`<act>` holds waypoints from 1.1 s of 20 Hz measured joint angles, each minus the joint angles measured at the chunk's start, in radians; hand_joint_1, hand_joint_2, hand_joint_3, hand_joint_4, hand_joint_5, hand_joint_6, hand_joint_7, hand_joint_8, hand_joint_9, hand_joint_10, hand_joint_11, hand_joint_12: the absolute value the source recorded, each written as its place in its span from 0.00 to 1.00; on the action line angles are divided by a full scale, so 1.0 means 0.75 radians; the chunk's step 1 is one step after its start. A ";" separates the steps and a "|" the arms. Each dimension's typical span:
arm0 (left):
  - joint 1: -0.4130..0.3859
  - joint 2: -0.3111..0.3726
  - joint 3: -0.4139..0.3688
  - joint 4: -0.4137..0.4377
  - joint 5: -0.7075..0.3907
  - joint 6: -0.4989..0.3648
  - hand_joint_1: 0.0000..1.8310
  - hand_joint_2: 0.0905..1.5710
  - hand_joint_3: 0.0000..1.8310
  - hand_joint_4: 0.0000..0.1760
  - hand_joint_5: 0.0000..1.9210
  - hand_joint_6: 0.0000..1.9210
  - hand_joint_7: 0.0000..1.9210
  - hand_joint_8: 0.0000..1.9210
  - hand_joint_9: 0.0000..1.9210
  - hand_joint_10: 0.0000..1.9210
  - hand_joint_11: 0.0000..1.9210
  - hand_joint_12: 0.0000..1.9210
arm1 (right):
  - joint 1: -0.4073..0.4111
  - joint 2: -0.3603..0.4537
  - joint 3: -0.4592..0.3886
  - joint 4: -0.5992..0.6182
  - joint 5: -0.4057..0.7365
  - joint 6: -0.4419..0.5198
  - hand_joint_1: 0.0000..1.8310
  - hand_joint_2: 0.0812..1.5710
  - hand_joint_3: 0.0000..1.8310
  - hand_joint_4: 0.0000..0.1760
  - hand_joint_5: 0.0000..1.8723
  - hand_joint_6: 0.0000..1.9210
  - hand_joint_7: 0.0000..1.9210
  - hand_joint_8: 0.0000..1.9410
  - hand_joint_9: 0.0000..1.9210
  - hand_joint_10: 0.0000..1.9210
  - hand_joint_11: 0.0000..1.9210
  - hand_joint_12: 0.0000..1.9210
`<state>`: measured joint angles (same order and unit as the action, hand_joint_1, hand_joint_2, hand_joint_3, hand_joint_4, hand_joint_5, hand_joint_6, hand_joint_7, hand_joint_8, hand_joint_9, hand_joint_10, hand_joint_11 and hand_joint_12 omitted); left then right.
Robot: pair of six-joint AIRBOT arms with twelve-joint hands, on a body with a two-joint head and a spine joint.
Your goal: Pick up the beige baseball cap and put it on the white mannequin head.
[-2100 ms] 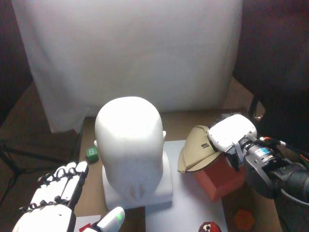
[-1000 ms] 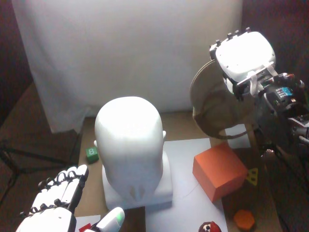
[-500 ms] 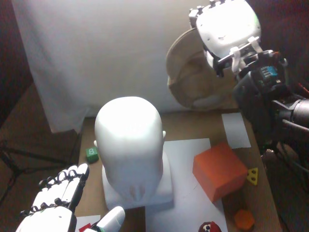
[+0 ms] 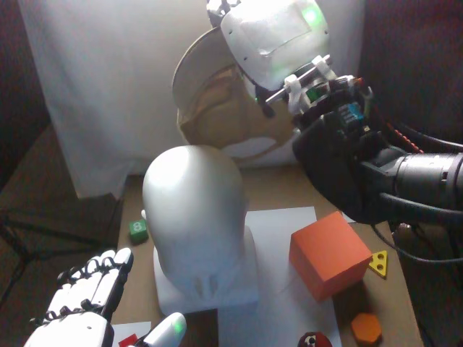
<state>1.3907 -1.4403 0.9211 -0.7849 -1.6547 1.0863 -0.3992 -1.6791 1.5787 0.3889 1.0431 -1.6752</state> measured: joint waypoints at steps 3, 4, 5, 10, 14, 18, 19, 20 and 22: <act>0.000 0.000 0.000 0.002 0.000 0.000 0.02 0.70 0.00 0.00 0.03 0.00 0.02 0.00 0.02 0.00 0.00 0.16 | 0.005 -0.008 -0.029 -0.016 0.012 -0.021 0.75 0.71 0.00 0.00 0.43 0.53 0.50 0.52 0.48 0.70 0.47 0.73; 0.000 0.000 0.000 0.004 0.000 0.000 0.02 0.69 0.00 0.00 0.03 0.00 0.03 0.00 0.02 0.00 0.00 0.16 | 0.005 -0.007 -0.052 -0.020 0.012 -0.026 0.75 0.71 0.00 0.00 0.43 0.53 0.50 0.52 0.48 0.70 0.47 0.73; 0.001 0.000 0.000 0.009 0.000 0.000 0.02 0.69 0.00 0.00 0.03 0.00 0.03 0.00 0.02 0.00 0.00 0.16 | 0.005 0.002 -0.095 -0.022 0.009 -0.029 0.75 0.71 0.00 0.00 0.43 0.53 0.50 0.52 0.48 0.70 0.47 0.73; 0.007 0.002 -0.002 0.021 -0.001 -0.001 0.02 0.69 0.00 0.00 0.03 0.00 0.03 0.00 0.02 0.00 0.00 0.16 | -0.057 0.063 -0.272 -0.082 0.039 -0.065 0.75 0.71 0.00 0.00 0.43 0.53 0.50 0.52 0.48 0.70 0.47 0.73; 0.007 0.002 -0.002 0.021 0.000 -0.010 0.02 0.69 0.00 0.00 0.03 0.00 0.03 0.00 0.02 0.00 0.00 0.16 | -0.154 0.132 -0.453 -0.130 0.093 -0.110 0.75 0.71 0.00 0.00 0.43 0.53 0.50 0.52 0.48 0.70 0.47 0.73; 0.007 0.002 -0.002 0.020 0.000 -0.010 0.03 0.69 0.00 0.00 0.05 0.00 0.04 0.00 0.03 0.00 0.00 0.20 | -0.248 0.153 -0.577 -0.130 0.099 -0.153 0.75 0.71 0.00 0.00 0.43 0.53 0.50 0.51 0.48 0.71 0.48 0.73; 0.007 0.002 -0.001 0.020 -0.001 -0.010 0.03 0.69 0.00 0.00 0.05 0.00 0.04 0.00 0.03 0.00 0.00 0.20 | -0.263 0.155 -0.600 -0.131 0.099 -0.157 0.75 0.71 0.00 0.00 0.43 0.53 0.50 0.51 0.48 0.71 0.48 0.73; 0.007 0.002 0.000 0.025 -0.001 -0.010 0.03 0.69 0.00 0.00 0.05 0.00 0.04 0.00 0.03 0.00 0.00 0.20 | -0.273 0.156 -0.623 -0.144 0.097 -0.160 0.75 0.71 0.00 0.00 0.43 0.53 0.50 0.51 0.48 0.71 0.48 0.73; 0.007 0.002 0.022 0.050 0.002 -0.023 0.03 0.69 0.00 0.00 0.05 0.00 0.04 0.00 0.03 0.00 0.00 0.20 | -0.287 0.150 -0.637 -0.161 0.087 -0.161 0.75 0.71 0.00 0.00 0.43 0.53 0.50 0.51 0.48 0.71 0.48 0.73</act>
<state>1.3960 -1.4391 0.9375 -0.7471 -1.6531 1.0691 -0.6144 -1.5669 1.1011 0.2680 1.1088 -1.7958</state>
